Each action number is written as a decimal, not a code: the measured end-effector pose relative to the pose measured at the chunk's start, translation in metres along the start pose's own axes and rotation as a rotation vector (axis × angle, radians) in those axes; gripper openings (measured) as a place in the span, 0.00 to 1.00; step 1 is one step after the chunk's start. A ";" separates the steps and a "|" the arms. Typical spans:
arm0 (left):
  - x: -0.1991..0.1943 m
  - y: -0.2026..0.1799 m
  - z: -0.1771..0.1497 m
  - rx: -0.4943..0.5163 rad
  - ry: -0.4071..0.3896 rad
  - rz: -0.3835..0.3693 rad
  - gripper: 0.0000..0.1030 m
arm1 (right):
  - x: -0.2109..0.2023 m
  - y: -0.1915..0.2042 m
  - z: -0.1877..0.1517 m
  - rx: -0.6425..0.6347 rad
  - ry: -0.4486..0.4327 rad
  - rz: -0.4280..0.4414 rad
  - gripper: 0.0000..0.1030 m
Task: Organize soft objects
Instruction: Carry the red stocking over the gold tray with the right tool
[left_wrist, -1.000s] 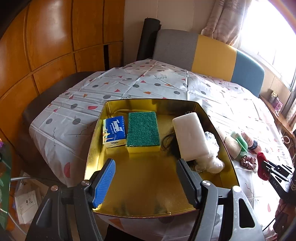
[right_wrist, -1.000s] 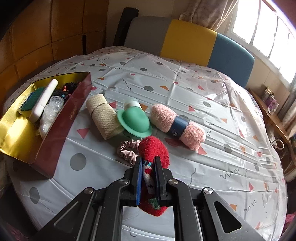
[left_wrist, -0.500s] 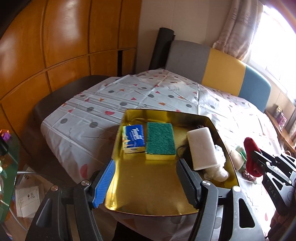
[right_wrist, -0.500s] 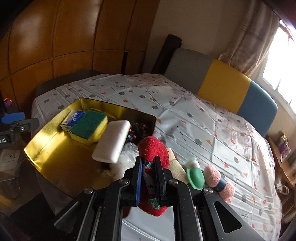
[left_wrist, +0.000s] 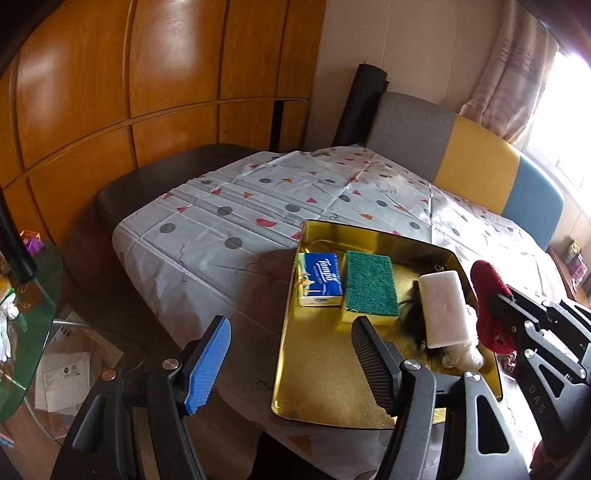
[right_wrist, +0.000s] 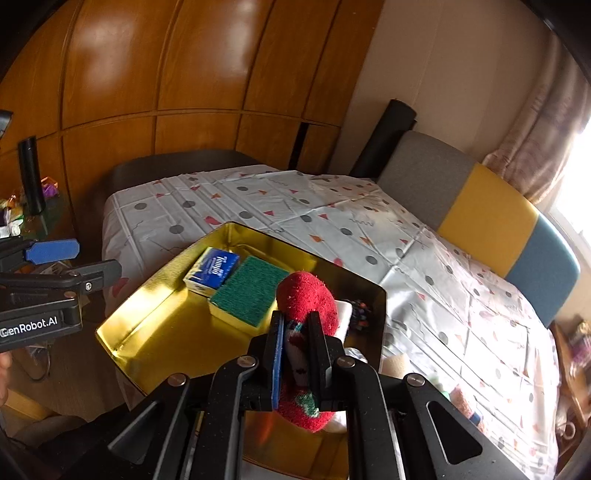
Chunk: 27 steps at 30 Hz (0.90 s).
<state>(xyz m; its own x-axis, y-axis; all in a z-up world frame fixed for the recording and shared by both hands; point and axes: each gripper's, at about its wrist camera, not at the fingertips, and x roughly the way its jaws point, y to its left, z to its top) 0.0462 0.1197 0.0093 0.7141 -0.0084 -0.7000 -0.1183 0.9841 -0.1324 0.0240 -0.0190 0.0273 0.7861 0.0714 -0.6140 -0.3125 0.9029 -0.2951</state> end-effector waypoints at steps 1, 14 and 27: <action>0.000 0.003 0.000 -0.004 -0.001 0.004 0.67 | 0.002 0.002 0.001 -0.004 0.002 0.004 0.11; 0.007 0.025 -0.002 -0.047 0.002 0.029 0.67 | 0.042 0.015 0.001 0.006 0.101 0.049 0.12; 0.013 0.039 -0.006 -0.068 0.014 0.039 0.67 | 0.121 0.007 -0.019 0.138 0.285 0.105 0.12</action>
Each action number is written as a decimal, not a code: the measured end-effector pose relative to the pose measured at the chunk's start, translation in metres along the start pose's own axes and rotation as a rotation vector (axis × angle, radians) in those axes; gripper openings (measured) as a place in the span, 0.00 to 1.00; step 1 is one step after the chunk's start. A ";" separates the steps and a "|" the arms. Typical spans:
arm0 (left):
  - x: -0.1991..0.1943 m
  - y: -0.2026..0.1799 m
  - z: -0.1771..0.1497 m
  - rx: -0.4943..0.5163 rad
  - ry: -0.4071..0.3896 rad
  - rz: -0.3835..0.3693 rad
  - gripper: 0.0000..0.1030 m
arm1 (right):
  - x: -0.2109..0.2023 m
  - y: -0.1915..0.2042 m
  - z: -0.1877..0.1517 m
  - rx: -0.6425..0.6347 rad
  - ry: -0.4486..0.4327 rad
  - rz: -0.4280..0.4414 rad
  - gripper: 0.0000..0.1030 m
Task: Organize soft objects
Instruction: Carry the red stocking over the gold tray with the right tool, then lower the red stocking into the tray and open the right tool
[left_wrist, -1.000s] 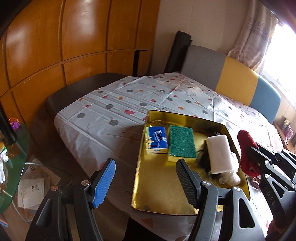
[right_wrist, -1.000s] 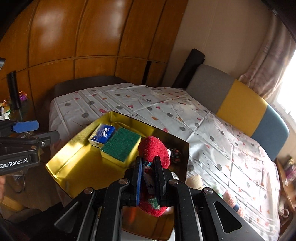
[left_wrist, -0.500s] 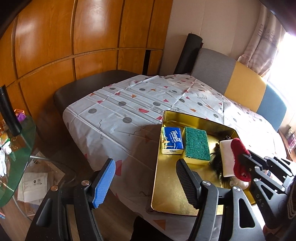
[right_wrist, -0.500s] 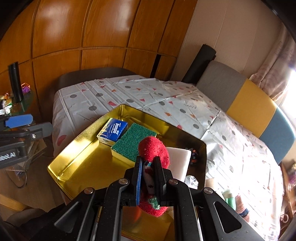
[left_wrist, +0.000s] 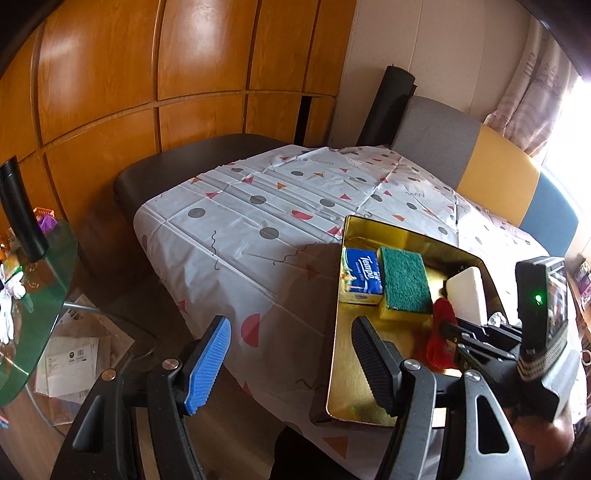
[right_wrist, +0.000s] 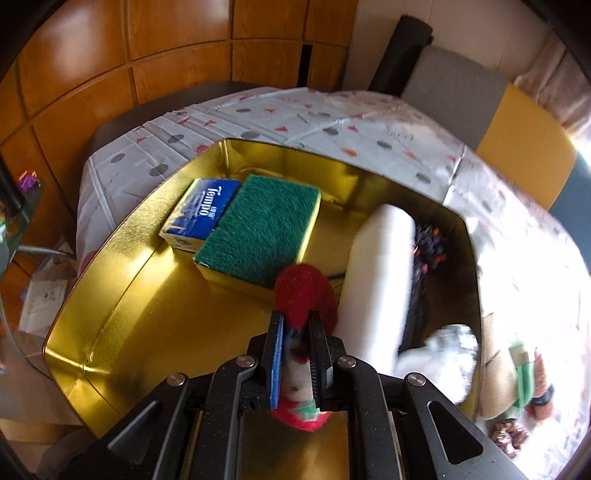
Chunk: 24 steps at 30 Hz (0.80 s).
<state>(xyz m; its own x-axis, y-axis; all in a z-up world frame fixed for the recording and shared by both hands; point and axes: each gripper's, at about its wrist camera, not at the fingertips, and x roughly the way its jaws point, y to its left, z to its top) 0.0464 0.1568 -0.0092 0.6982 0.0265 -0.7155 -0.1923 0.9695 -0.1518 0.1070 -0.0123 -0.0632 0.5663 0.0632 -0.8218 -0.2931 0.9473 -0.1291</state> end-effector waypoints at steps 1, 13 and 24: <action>0.000 0.000 -0.001 0.001 -0.002 0.000 0.67 | 0.001 -0.001 0.000 0.006 0.000 -0.011 0.12; -0.006 -0.002 0.000 0.008 -0.016 -0.003 0.67 | -0.020 -0.001 -0.005 0.009 -0.062 -0.036 0.29; -0.016 -0.011 -0.001 0.038 -0.037 -0.007 0.67 | -0.049 -0.001 -0.008 0.027 -0.131 -0.037 0.36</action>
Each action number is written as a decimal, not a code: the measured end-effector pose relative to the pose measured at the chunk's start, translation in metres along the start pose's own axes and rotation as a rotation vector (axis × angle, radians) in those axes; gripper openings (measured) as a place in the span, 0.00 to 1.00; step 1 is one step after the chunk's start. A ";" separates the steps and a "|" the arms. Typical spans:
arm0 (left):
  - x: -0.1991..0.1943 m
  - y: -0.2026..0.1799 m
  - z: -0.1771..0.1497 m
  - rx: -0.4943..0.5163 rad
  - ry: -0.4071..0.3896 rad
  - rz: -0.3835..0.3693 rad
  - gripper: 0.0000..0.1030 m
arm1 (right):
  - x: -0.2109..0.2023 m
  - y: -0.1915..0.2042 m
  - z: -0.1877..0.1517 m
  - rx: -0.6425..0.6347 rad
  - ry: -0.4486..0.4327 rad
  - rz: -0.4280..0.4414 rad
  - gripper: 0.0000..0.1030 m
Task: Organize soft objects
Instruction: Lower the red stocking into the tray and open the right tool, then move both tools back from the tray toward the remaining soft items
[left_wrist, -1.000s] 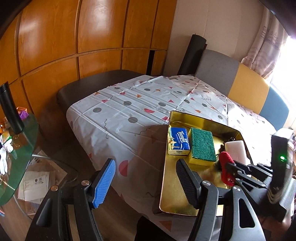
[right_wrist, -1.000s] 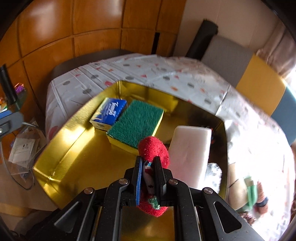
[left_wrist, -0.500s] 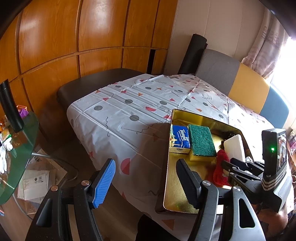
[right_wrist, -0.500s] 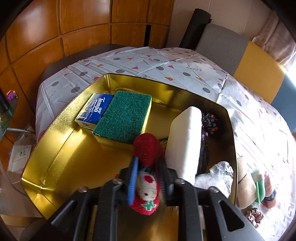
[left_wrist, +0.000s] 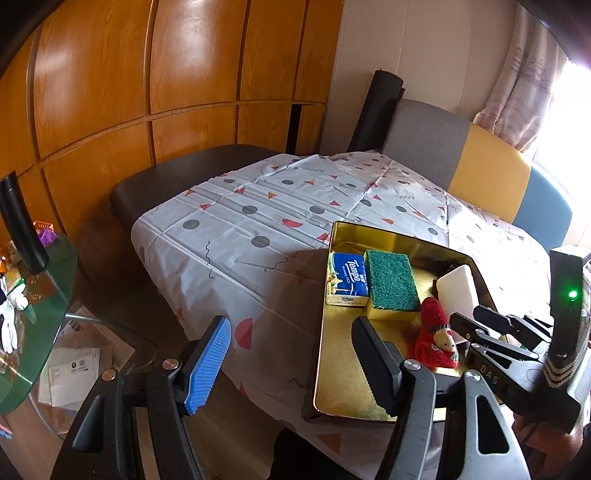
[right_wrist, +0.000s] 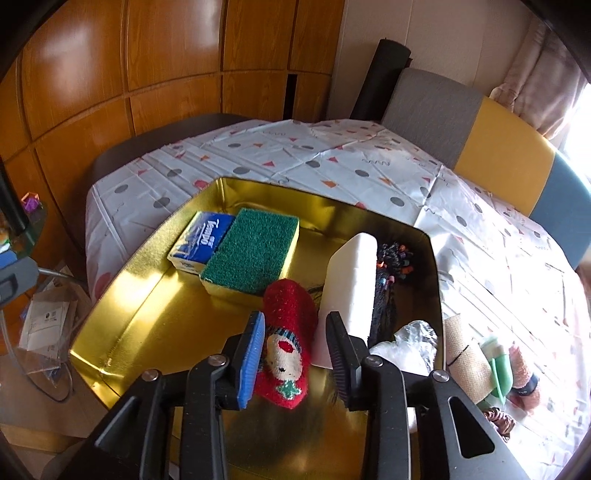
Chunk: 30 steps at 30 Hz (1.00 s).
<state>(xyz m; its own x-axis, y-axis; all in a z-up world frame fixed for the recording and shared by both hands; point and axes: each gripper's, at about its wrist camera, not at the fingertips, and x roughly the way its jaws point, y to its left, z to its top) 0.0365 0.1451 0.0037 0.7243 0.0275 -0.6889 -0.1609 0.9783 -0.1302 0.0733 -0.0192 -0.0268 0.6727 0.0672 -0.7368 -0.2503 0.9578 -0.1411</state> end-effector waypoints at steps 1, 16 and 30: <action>0.000 -0.001 0.000 0.002 -0.002 0.000 0.67 | -0.004 -0.001 0.000 0.003 -0.008 0.002 0.38; -0.007 -0.013 0.001 0.036 -0.013 -0.007 0.67 | -0.061 0.003 0.002 0.002 -0.161 -0.018 0.58; -0.012 -0.031 0.001 0.091 -0.022 -0.013 0.67 | -0.083 -0.010 0.001 0.025 -0.213 -0.035 0.61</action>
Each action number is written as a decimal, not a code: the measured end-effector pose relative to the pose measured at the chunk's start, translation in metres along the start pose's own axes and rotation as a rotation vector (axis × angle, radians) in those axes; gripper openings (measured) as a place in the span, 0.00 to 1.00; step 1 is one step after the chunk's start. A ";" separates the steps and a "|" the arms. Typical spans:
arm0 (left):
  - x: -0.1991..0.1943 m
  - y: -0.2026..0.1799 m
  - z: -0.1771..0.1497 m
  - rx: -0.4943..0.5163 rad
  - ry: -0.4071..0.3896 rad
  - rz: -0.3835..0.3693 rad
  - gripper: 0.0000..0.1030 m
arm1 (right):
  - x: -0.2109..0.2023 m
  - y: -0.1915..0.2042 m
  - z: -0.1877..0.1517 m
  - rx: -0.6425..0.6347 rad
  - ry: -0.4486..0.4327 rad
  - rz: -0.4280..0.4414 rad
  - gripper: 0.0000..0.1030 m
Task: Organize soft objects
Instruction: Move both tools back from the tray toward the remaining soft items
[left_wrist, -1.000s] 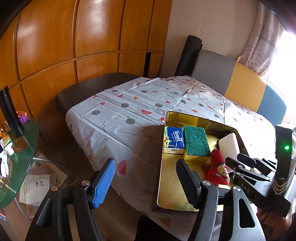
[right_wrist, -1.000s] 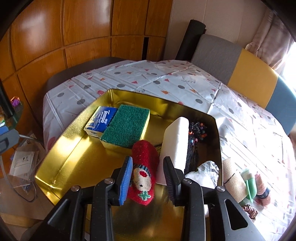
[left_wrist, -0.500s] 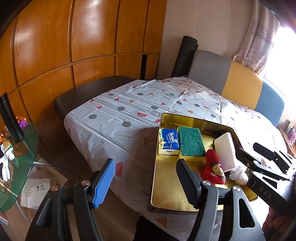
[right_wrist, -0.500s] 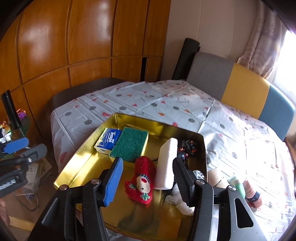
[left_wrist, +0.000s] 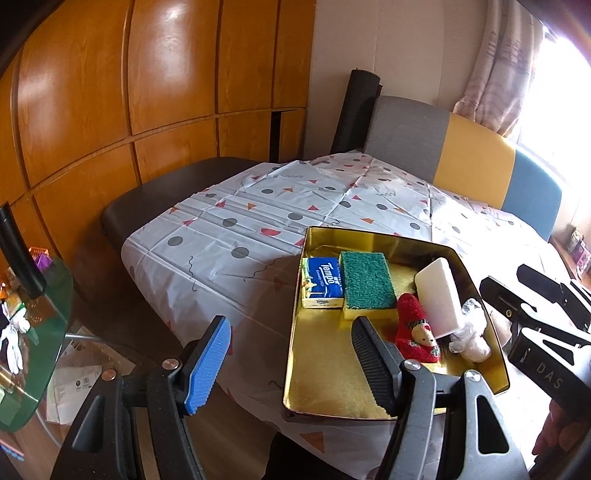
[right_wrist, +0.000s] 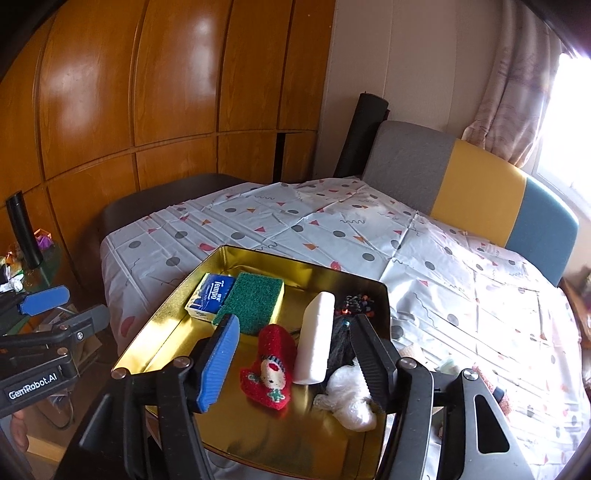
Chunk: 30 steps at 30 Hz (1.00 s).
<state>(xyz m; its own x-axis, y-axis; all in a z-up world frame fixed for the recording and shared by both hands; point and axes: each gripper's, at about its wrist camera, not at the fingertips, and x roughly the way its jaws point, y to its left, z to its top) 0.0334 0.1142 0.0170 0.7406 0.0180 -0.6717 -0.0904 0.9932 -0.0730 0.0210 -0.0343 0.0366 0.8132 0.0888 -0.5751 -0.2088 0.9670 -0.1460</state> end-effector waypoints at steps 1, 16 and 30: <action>0.000 -0.002 0.000 0.009 0.000 -0.001 0.67 | -0.001 -0.002 0.000 0.002 -0.001 -0.002 0.62; -0.001 -0.050 0.006 0.125 -0.006 -0.057 0.67 | -0.011 -0.048 -0.011 0.062 -0.003 -0.088 0.66; 0.001 -0.127 0.008 0.303 -0.007 -0.176 0.67 | -0.021 -0.129 -0.045 0.148 0.068 -0.241 0.67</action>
<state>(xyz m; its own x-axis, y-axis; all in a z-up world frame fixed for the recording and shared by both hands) 0.0508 -0.0112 0.0313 0.7320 -0.1564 -0.6631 0.2397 0.9702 0.0357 0.0065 -0.1720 0.0312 0.7906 -0.1588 -0.5913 0.0713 0.9831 -0.1688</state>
